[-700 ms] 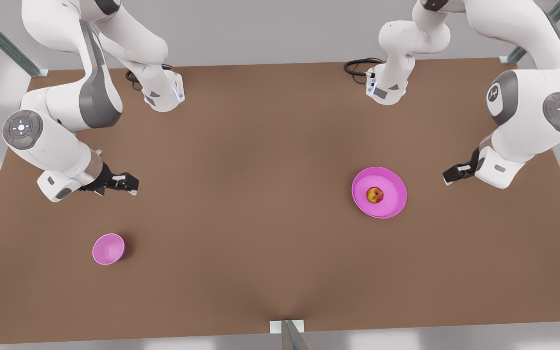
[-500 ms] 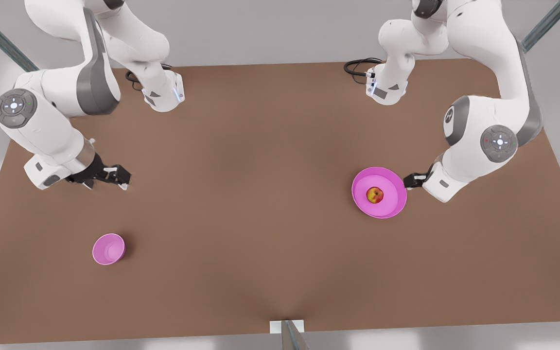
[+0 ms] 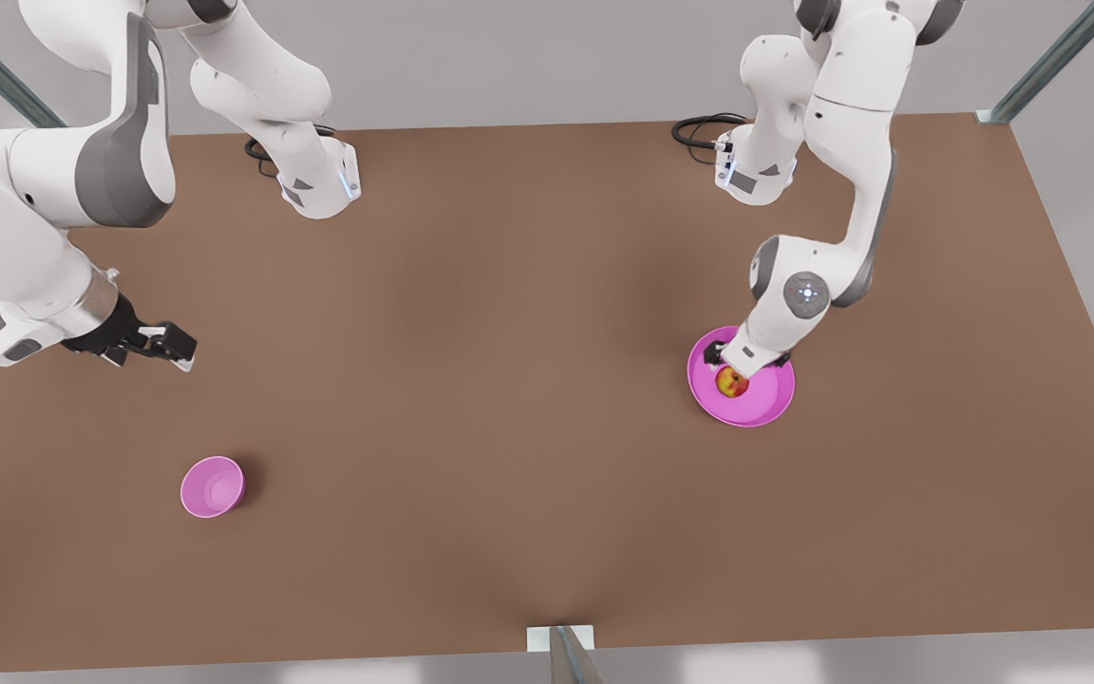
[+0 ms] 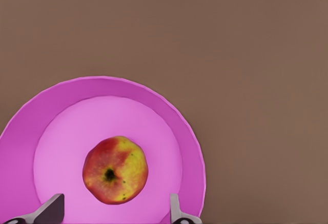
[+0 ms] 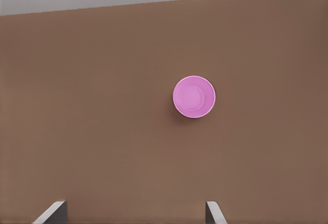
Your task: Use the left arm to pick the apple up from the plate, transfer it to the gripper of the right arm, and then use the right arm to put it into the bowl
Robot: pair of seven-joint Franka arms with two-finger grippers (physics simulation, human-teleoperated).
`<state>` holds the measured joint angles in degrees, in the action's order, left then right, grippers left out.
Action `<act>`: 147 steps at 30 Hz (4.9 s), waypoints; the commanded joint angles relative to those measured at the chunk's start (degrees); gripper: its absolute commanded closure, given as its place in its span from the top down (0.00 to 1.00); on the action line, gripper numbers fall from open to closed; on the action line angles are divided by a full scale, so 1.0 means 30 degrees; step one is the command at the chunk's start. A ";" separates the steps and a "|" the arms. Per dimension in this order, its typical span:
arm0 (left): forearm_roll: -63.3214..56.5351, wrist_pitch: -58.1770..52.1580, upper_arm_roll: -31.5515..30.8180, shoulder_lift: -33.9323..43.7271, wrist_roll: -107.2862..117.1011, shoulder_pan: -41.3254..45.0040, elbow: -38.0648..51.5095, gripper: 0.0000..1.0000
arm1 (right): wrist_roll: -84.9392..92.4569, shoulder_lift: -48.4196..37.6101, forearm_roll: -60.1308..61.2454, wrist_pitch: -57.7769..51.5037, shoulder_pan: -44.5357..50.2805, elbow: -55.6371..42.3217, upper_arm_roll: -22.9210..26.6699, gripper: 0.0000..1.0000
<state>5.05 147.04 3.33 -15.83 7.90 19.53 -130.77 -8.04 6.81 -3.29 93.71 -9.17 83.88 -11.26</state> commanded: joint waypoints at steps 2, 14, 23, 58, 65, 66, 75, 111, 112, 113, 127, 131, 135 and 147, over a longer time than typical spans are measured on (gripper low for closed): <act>-0.0015 0.3750 0.0002 -0.0814 -0.0143 -0.0035 -0.0034 1.00 | 0.1128 0.0016 0.0014 -0.0065 -0.0078 -0.0012 -0.0025 1.00; 0.0190 0.4717 0.0002 -0.2486 -0.0055 -0.0094 -0.0005 1.00 | 0.1070 0.0192 0.0043 0.0169 -0.0020 -0.0012 -0.0054 1.00; 0.0220 0.4688 0.0002 -0.2369 -0.0084 -0.0094 -0.0327 0.98 | 0.1070 0.0280 0.0043 0.0169 0.0010 -0.0012 -0.0054 1.00; 0.9794 0.1699 -0.5856 -0.1431 -0.9597 0.0668 0.6410 0.75 | 0.1099 0.0456 0.0043 0.0140 0.0009 0.0017 -0.0083 1.00; 2.4855 0.1729 -0.7761 -0.6055 -3.4003 0.0844 1.2324 0.56 | 0.0982 0.0689 0.1501 0.0169 0.0069 0.0017 -0.0230 1.00; 2.5532 0.1729 -0.8259 -0.7581 -3.5327 0.1018 1.4376 0.54 | 0.0865 0.0719 0.2590 0.0169 0.0097 0.0017 -0.0230 1.00; 2.5561 0.2226 -0.8260 -1.2007 -3.8492 0.3214 2.0883 0.42 | 0.1157 0.4875 1.5330 0.1603 0.0566 0.0075 -0.0289 1.00; 2.5620 0.3047 -1.1101 -1.5699 -4.2770 0.3656 2.5659 0.46 | 1.7270 1.0885 2.5971 0.0901 -0.1455 0.3738 -0.3482 1.00; 2.5620 0.3047 -1.1101 -1.5699 -4.2770 0.3656 2.5688 0.46 | 1.7388 1.0886 2.5971 0.1048 -0.1455 0.3738 -0.3482 1.00; 2.5620 0.3047 -1.1101 -1.5699 -4.2770 0.3657 2.5689 0.46 | 1.7446 1.0915 2.5971 0.1164 -0.1397 0.3738 -0.3482 1.00; 2.5620 0.3076 -1.1072 -1.5729 -4.2770 0.3744 2.5747 0.46 | 1.8209 1.1237 2.8051 0.3157 0.0039 0.3415 -0.3482 1.00; 2.5591 0.3076 -1.1072 -1.5729 -4.2770 0.3744 2.5747 0.46 | 1.8354 1.1354 2.8198 0.4006 0.0420 0.3415 -0.3482 1.00; 2.5591 0.3106 -1.1042 -1.5729 -4.2741 0.3832 2.5747 0.46 | 1.8619 1.1442 2.8198 0.4124 0.0596 0.3445 -0.3482 1.00; 2.5591 0.3223 -1.0925 -1.5729 -4.2740 0.3803 2.5747 0.46 | 1.9087 1.1003 2.8139 0.3772 -0.0635 0.4557 -0.5035 1.00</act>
<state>82.40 157.76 -29.47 -63.11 -121.27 31.00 -53.54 45.53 39.98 81.12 105.12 -10.79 97.27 -26.08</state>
